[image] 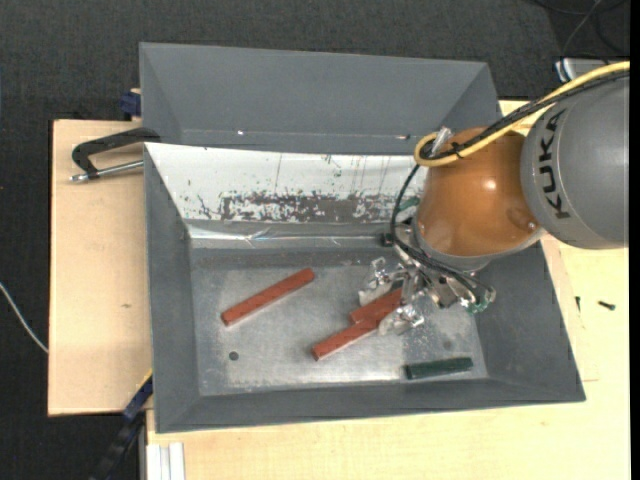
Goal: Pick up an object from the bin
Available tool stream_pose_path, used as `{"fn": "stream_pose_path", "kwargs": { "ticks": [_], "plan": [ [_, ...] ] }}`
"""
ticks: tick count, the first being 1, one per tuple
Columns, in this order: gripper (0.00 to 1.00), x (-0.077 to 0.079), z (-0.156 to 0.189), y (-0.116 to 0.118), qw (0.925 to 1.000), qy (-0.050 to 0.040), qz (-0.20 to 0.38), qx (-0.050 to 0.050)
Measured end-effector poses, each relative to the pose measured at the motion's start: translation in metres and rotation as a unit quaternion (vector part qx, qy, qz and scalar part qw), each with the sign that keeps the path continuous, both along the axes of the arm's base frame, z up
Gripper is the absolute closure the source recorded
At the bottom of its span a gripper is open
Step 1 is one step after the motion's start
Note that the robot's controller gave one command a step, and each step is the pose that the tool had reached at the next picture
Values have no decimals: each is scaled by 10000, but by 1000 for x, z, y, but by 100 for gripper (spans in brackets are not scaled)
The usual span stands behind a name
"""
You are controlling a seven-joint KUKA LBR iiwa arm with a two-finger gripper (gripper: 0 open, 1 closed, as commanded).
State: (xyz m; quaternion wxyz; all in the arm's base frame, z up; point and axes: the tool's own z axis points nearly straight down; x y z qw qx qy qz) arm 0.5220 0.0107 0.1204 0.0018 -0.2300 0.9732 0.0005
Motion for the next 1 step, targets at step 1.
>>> {"fn": "stream_pose_path", "kwargs": {
  "ticks": [1],
  "plan": [
    [100,0,14,0,10000,6,2,-2]
  ]
}}
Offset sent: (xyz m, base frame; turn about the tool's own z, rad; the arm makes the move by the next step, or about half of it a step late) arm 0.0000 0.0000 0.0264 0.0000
